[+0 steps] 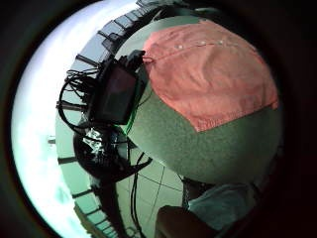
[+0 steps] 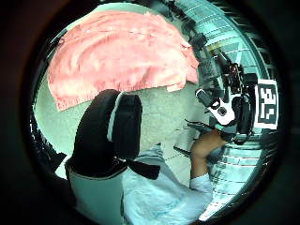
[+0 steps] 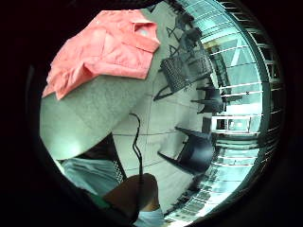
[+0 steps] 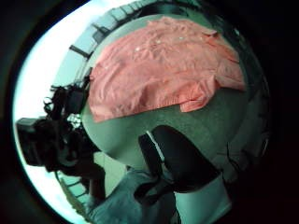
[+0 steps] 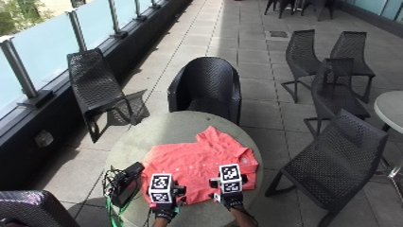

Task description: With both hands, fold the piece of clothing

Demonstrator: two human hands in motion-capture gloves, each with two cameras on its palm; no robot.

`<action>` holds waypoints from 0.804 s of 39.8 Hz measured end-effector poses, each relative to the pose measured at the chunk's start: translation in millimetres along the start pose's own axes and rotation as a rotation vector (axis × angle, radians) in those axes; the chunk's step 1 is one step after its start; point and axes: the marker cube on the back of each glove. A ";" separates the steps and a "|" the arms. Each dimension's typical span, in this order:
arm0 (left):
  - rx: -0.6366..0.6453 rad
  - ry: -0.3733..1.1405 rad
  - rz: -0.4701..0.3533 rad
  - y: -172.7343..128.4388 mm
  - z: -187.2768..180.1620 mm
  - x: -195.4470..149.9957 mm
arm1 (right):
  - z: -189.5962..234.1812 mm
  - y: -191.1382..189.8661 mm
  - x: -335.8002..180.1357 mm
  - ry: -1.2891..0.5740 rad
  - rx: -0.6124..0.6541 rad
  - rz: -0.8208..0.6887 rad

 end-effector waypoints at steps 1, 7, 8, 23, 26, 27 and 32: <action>-0.001 0.000 0.001 -0.9 1.9 0.3 | 2.3 -1.1 0.9 0.001 -0.005 -0.001; -0.047 0.002 0.006 -9.8 27.3 2.4 | 30.1 -14.3 11.2 0.014 -0.070 -0.002; -0.061 0.003 0.008 -11.1 31.8 2.5 | 34.7 -16.9 12.5 0.016 -0.081 -0.003; -0.233 -0.011 0.000 -31.1 85.8 -4.5 | 20.8 -18.1 21.8 0.063 -0.091 -0.011; -0.226 0.008 0.008 -34.0 88.3 -5.0 | 23.5 -19.7 21.5 0.040 -0.110 -0.027; -0.219 0.017 0.010 -35.1 88.7 -5.1 | 25.0 -20.7 21.9 0.037 -0.113 -0.030; -0.124 0.024 0.018 -41.4 86.4 -5.5 | 32.6 -21.5 22.1 0.002 -0.141 -0.078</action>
